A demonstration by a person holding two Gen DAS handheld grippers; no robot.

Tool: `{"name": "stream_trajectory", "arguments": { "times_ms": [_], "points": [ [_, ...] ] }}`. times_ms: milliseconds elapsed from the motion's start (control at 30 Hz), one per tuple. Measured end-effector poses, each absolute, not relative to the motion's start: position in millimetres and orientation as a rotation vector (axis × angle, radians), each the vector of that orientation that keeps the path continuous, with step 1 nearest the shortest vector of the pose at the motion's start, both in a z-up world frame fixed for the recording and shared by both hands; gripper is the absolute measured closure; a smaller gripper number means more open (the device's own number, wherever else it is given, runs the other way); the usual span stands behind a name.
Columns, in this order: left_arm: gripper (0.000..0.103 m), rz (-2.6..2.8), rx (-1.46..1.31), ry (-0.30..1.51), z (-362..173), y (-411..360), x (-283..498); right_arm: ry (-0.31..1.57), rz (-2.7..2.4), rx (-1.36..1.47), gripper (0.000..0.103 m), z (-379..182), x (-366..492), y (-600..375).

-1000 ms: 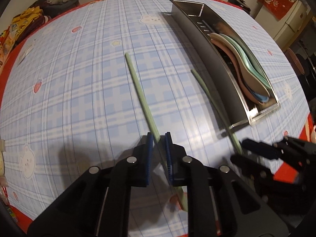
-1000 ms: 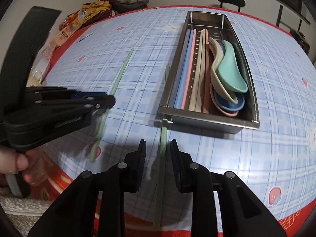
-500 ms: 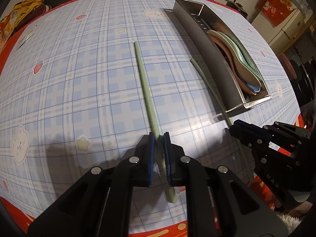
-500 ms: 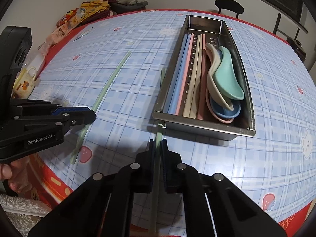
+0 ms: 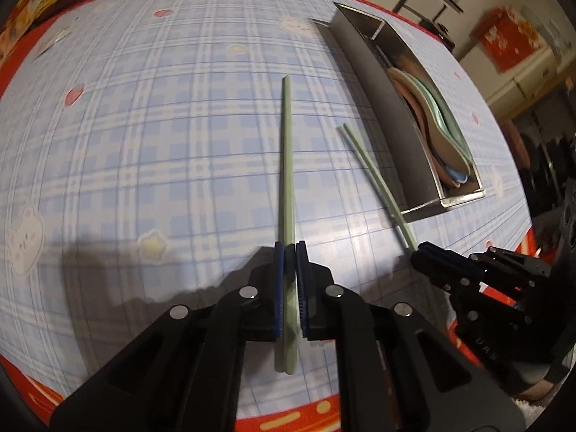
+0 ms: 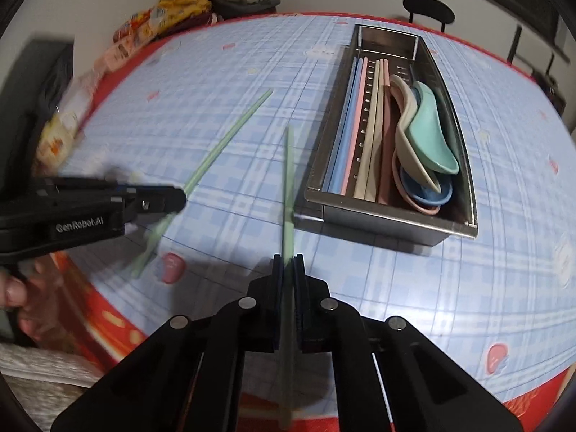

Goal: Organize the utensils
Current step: 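Carry both green chopsticks upright over the basket with both tools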

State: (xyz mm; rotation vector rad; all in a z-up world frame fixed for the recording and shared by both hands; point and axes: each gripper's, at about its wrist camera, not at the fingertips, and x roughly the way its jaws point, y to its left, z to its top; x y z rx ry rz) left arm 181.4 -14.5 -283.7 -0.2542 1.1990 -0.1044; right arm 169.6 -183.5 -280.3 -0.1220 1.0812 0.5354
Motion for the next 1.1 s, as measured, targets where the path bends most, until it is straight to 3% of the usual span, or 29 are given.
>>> {"name": "stream_trajectory", "arguments": {
  "times_ms": [533, 1033, 1100],
  "points": [
    [0.092, -0.065, -0.468, 1.031, -213, 26, 145, 1.012, 0.602, 0.205, 0.097, -221, 181, -215],
    [0.092, -0.113, -0.382, 1.023, -177, -26, 189, 0.956, 0.464, 0.349, 0.097, -198, 218, -270],
    [0.097, -0.13, -0.375, 1.025, -177, -33, 197, 0.957, 0.454, 0.358, 0.097, -199, 222, -276]
  ]
}}
